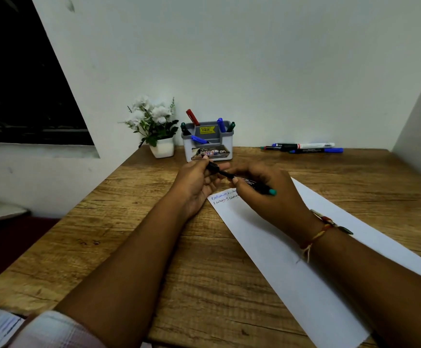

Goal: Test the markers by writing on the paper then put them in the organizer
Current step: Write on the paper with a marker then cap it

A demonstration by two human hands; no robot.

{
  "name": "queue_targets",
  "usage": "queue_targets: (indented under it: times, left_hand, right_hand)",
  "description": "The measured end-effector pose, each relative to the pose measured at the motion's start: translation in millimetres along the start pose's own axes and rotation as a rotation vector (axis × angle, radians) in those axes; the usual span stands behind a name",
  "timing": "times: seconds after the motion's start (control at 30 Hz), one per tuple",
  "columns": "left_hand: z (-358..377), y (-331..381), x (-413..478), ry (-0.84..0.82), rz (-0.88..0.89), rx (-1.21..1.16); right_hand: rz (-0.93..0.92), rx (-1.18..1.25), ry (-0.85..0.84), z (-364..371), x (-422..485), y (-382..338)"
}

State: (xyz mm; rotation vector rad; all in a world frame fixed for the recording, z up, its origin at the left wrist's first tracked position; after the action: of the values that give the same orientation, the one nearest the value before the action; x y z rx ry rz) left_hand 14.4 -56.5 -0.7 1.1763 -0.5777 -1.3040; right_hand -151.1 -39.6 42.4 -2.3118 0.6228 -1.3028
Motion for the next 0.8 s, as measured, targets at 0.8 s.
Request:
queue_targets:
  times: [0.8]
  left_hand:
    - [15.9, 3.3, -11.8, -0.125, 0.074, 0.045]
  right_hand:
    - [-0.046, -0.094, 0.101, -9.1, 0.5, 3.3]
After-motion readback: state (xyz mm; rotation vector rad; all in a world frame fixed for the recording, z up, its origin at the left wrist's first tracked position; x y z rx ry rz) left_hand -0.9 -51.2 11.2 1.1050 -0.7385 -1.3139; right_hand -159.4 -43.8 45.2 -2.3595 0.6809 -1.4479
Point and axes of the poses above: each hand's wrist, its own x-axis towards the middle knuckle, its own z-axis out of the palm, y = z × x, the point moved 8 cm from there along x, towards the middle knuckle, and after that the axes turned 9 degrees about -z, right-handed, at the moved point
